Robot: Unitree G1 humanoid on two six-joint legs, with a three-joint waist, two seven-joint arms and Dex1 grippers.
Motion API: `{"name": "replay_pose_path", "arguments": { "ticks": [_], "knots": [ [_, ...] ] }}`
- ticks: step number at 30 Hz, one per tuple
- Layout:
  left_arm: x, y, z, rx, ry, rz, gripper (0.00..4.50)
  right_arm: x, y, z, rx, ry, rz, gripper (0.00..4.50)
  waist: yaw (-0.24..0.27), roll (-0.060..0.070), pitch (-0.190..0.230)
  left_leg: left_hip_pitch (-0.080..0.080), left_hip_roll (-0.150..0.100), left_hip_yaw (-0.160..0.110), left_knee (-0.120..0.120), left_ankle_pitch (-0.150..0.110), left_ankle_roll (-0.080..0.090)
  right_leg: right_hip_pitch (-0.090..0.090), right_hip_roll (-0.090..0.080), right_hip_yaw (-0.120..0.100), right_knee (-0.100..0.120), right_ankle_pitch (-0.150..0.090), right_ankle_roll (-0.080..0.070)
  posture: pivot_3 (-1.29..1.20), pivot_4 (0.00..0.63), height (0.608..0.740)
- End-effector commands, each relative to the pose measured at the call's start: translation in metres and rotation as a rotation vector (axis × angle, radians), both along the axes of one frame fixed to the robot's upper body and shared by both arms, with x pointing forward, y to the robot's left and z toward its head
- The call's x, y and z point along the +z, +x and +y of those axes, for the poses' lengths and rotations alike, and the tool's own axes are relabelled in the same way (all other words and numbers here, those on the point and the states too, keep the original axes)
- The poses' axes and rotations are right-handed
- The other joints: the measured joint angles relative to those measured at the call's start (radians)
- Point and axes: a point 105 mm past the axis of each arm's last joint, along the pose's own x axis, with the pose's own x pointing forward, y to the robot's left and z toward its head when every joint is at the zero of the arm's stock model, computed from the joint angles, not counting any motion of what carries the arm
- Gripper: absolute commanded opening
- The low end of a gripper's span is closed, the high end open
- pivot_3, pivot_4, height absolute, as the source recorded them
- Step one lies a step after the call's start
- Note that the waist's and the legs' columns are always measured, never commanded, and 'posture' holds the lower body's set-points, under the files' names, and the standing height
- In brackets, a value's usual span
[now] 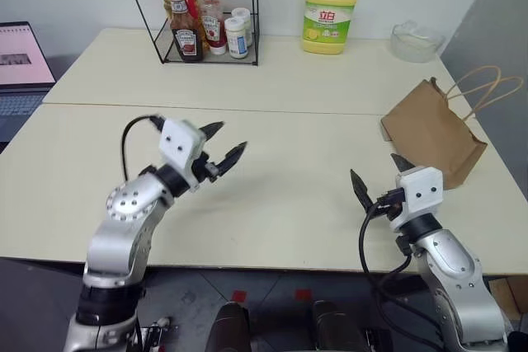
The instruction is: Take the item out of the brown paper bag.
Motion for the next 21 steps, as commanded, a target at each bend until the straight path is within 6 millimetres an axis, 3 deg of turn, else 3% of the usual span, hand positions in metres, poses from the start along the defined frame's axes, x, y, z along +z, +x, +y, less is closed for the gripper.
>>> {"name": "replay_pose_path", "arguments": {
  "ticks": [1,9,16,21],
  "knots": [
    [0.009,-0.011,-0.023,-0.211,0.024,0.041,3.25,0.034,-0.014,-0.013,-0.083,-0.013,-0.142,4.50,-0.002,0.000,0.000,0.000,0.000,0.000,0.000,0.000,0.000,0.000,0.000,0.000,0.000,0.000,0.000,0.00,0.150,0.740],
    [0.023,-0.011,-0.050,-0.411,0.099,0.035,3.25,0.063,-0.013,-0.069,-0.362,0.137,-0.150,4.50,-0.003,0.000,0.000,0.000,0.000,-0.002,0.000,0.000,0.000,0.001,0.000,-0.001,0.000,0.000,0.000,0.00,0.150,0.740],
    [0.030,-0.009,-0.057,-0.438,0.093,0.006,3.25,0.105,0.016,-0.094,-0.359,0.277,-0.088,4.50,-0.004,0.001,0.000,0.000,0.000,-0.002,0.000,0.000,0.000,0.001,0.000,-0.001,0.001,0.000,-0.001,0.00,0.150,0.740],
    [0.029,-0.009,-0.057,-0.433,0.097,-0.003,3.25,0.110,0.037,-0.121,-0.410,0.349,0.061,4.50,-0.004,0.001,0.000,-0.001,0.000,-0.002,0.000,0.000,0.000,0.001,0.000,-0.001,-0.001,0.000,-0.001,0.00,0.150,0.740]
  ]
}}
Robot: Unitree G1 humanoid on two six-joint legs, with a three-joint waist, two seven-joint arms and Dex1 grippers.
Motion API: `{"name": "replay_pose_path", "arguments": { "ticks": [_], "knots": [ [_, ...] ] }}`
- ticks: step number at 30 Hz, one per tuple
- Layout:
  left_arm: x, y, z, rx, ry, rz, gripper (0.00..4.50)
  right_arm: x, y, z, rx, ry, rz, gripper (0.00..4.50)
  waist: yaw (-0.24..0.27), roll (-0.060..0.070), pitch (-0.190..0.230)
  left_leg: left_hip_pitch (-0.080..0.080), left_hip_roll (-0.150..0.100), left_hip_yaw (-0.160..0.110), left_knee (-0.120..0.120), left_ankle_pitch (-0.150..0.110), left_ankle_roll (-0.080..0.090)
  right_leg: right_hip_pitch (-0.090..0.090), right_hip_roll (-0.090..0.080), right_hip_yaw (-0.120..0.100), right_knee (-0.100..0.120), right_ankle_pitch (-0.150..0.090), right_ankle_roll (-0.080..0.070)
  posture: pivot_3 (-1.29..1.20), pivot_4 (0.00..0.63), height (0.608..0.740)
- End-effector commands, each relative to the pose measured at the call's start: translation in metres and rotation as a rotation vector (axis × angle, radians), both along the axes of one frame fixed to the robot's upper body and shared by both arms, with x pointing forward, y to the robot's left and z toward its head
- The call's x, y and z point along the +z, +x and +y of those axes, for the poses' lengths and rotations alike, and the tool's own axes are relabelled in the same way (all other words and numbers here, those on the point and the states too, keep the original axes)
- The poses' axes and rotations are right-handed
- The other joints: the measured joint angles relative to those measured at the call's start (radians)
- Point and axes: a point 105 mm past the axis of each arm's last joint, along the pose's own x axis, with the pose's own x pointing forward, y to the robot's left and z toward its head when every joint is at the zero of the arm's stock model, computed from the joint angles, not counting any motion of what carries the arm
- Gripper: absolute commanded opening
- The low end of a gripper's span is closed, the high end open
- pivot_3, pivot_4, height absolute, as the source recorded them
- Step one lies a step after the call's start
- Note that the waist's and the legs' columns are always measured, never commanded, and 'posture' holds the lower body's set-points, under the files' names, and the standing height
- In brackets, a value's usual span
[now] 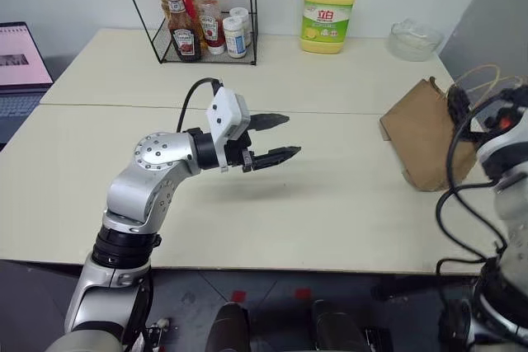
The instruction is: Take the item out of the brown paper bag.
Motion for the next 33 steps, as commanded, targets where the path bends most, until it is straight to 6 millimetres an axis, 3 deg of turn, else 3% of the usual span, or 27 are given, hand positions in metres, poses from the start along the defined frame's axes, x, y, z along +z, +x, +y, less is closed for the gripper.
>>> {"name": "replay_pose_path", "arguments": {
  "ticks": [1,18,31,33],
  "knots": [
    [0.008,-0.003,0.000,-0.008,-0.005,-0.051,3.25,0.000,0.009,-0.019,-0.031,0.091,0.081,4.50,0.000,0.000,0.000,0.000,0.000,0.000,0.000,0.000,0.000,0.000,0.000,0.000,0.000,0.000,0.000,0.00,0.150,0.740],
    [0.001,-0.002,0.002,0.010,0.008,-0.062,3.25,-0.001,0.035,-0.054,-0.095,0.223,0.138,4.50,-0.002,0.000,0.000,0.000,0.000,0.000,-0.001,0.000,0.000,-0.001,0.000,0.000,0.000,0.000,0.000,0.00,0.150,0.740],
    [-0.002,-0.001,0.003,0.007,0.017,-0.075,3.25,0.020,0.059,-0.076,-0.056,0.245,0.105,4.50,-0.002,0.001,0.001,0.000,0.000,0.002,-0.002,0.000,0.000,-0.002,0.000,0.002,-0.001,0.000,0.000,0.00,0.150,0.740],
    [-0.002,-0.001,0.003,0.007,0.018,-0.077,3.28,0.022,0.061,-0.075,-0.046,0.247,0.107,4.11,-0.002,0.001,0.001,0.000,0.000,0.002,-0.002,0.000,0.000,-0.002,0.000,0.002,-0.001,0.000,0.000,0.00,0.150,0.740]
  ]
}}
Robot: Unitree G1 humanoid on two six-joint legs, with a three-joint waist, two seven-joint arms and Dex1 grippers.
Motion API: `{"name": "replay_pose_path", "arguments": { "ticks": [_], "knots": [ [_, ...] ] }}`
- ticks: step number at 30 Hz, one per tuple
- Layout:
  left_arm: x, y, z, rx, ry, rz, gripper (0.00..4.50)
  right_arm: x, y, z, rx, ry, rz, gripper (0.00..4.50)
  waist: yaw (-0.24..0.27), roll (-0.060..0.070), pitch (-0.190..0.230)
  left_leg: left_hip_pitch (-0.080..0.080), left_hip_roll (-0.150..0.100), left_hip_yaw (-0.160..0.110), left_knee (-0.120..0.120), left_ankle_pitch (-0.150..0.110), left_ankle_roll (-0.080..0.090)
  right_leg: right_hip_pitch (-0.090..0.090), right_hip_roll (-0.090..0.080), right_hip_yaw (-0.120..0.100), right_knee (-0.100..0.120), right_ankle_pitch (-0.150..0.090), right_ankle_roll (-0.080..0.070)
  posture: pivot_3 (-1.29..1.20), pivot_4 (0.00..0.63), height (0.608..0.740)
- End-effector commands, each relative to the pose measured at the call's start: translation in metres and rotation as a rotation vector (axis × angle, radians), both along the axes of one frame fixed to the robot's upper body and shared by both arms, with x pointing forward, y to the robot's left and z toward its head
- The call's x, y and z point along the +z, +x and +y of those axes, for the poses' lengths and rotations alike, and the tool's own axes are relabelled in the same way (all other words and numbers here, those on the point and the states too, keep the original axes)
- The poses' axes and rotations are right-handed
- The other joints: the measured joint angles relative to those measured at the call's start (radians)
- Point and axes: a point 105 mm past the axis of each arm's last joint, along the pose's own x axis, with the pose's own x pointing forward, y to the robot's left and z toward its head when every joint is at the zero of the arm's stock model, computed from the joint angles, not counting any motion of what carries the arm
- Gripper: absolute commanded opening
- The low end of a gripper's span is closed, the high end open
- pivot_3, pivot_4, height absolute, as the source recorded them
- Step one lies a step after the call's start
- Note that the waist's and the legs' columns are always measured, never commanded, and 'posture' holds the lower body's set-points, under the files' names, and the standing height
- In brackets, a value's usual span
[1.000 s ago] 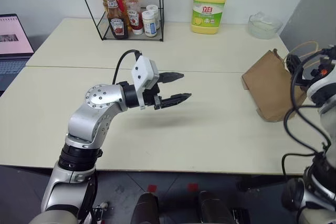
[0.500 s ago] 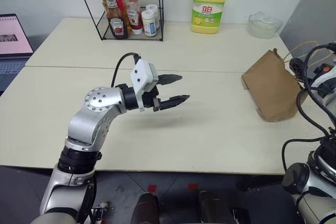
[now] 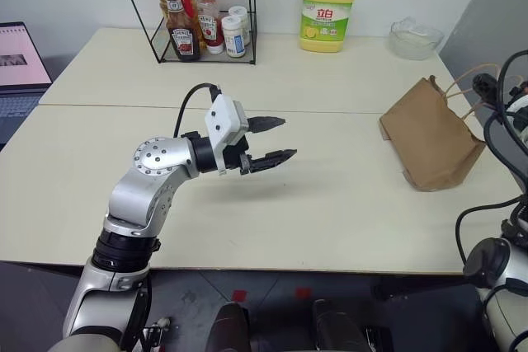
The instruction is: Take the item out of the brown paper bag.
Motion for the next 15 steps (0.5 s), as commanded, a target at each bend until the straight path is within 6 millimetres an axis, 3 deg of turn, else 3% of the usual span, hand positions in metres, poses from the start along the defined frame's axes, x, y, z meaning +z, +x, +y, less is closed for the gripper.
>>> {"name": "replay_pose_path", "arguments": {
  "ticks": [1,12,15],
  "knots": [
    [0.006,-0.003,-0.002,-0.013,0.001,-0.041,3.28,0.024,-0.001,-0.001,0.017,-0.020,-0.076,3.89,0.000,0.000,0.000,0.000,0.000,0.000,0.000,0.000,0.000,0.000,0.000,0.000,0.000,0.000,0.000,0.00,0.150,0.740],
    [0.004,-0.003,-0.001,-0.004,0.008,-0.046,3.28,0.033,0.004,0.004,0.056,-0.051,-0.083,0.03,0.000,0.000,0.000,0.000,0.000,0.000,0.000,0.000,0.000,0.000,0.000,0.000,0.000,0.000,0.000,0.00,0.150,0.740],
    [0.004,-0.002,0.000,0.002,0.011,-0.046,3.28,0.037,0.005,0.009,0.083,-0.085,-0.084,0.03,0.000,0.000,0.000,0.000,0.000,0.000,0.000,0.000,0.000,0.000,0.000,0.000,0.000,0.000,0.000,0.00,0.150,0.740]
  ]
}}
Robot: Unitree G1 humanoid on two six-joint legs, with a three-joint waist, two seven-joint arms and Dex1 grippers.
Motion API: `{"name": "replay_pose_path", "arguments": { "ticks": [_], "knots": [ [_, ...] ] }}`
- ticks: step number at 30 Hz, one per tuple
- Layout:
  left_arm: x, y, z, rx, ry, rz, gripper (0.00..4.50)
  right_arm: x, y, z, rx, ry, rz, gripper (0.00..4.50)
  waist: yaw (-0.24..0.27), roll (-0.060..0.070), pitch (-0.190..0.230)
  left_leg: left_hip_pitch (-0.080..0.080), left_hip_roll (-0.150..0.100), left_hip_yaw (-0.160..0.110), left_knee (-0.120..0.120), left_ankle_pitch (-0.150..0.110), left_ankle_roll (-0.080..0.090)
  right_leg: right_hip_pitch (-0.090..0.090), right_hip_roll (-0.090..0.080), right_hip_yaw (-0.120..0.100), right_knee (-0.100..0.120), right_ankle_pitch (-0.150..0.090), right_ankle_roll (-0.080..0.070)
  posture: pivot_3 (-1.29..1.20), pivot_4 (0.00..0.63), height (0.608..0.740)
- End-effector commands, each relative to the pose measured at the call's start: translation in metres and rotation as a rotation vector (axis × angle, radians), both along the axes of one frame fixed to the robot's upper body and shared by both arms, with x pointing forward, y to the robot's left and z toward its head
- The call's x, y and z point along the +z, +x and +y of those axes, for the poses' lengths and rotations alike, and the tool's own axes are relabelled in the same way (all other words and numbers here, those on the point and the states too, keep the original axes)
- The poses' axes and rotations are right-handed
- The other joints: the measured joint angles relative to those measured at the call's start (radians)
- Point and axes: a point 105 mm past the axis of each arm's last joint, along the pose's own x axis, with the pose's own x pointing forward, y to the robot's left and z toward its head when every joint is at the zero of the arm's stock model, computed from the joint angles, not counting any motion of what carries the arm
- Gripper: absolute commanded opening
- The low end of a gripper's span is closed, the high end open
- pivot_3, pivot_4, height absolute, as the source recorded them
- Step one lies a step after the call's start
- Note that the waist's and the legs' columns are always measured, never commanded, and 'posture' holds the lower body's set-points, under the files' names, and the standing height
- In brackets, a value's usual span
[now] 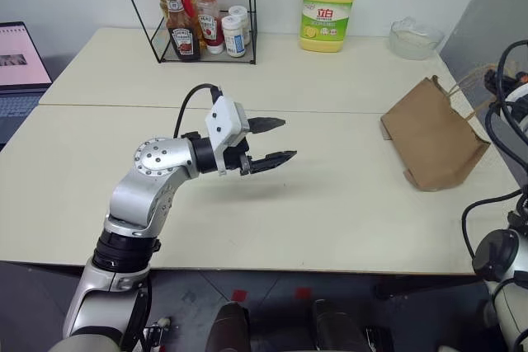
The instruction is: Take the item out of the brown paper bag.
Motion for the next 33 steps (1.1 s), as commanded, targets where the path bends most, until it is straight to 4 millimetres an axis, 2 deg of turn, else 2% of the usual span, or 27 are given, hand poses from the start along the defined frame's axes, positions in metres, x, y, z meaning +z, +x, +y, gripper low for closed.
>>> {"name": "replay_pose_path", "arguments": {
  "ticks": [1,8,14,18,23,26,29,33],
  "knots": [
    [0.006,-0.002,0.001,0.002,-0.001,-0.041,3.28,0.030,-0.005,0.004,0.027,-0.071,-0.089,0.03,0.000,0.000,0.000,0.000,0.000,0.000,0.000,0.000,0.000,0.000,0.000,0.000,0.000,0.000,0.000,0.00,0.150,0.740],
    [0.007,0.002,0.012,0.047,0.004,-0.027,3.28,0.045,-0.002,0.026,0.164,-0.280,-0.084,0.03,0.000,0.002,0.001,0.000,0.000,0.001,0.000,0.000,0.000,-0.001,0.000,0.001,0.000,0.000,0.000,0.00,0.150,0.740],
    [0.007,0.001,0.026,0.105,0.003,-0.007,3.28,0.065,0.000,0.056,0.312,-0.518,-0.119,0.03,-0.001,0.004,0.003,0.000,0.000,0.002,-0.002,0.000,0.000,-0.002,0.000,0.001,0.000,0.000,0.000,0.00,0.150,0.740],
    [0.004,-0.001,0.033,0.136,0.003,-0.007,3.28,0.078,0.002,0.077,0.376,-0.596,-0.164,0.03,-0.003,0.006,0.004,0.000,0.000,0.003,-0.002,0.000,0.000,-0.003,0.000,0.002,0.000,0.000,0.000,0.00,0.150,0.740],
    [-0.001,-0.005,0.041,0.171,-0.016,0.017,3.28,0.090,0.004,0.102,0.452,-0.634,-0.211,0.03,-0.003,0.006,0.004,-0.001,0.000,0.003,-0.002,0.000,0.000,-0.003,-0.001,0.002,-0.001,0.000,0.000,0.00,0.150,0.740],
    [-0.009,-0.017,0.046,0.175,-0.015,0.049,3.28,0.096,0.005,0.121,0.507,-0.638,-0.241,0.03,-0.011,0.006,0.004,0.000,0.000,0.004,-0.002,0.000,0.000,-0.004,-0.001,0.003,0.000,0.000,0.000,0.00,0.150,0.740],
    [-0.019,-0.026,0.056,0.208,-0.018,0.101,3.28,0.098,0.005,0.145,0.575,-0.627,-0.259,0.03,-0.016,0.006,0.004,-0.001,0.001,0.004,-0.003,0.000,0.000,-0.004,-0.001,0.002,0.000,0.000,0.000,0.00,0.150,0.740],
    [-0.023,-0.035,0.064,0.267,-0.077,0.162,3.28,0.099,0.006,0.179,0.657,-0.616,-0.290,0.03,-0.022,0.006,0.004,-0.001,0.001,0.004,-0.003,0.000,0.000,-0.004,-0.001,0.002,0.000,0.000,0.000,0.00,0.150,0.740]
  ]
}}
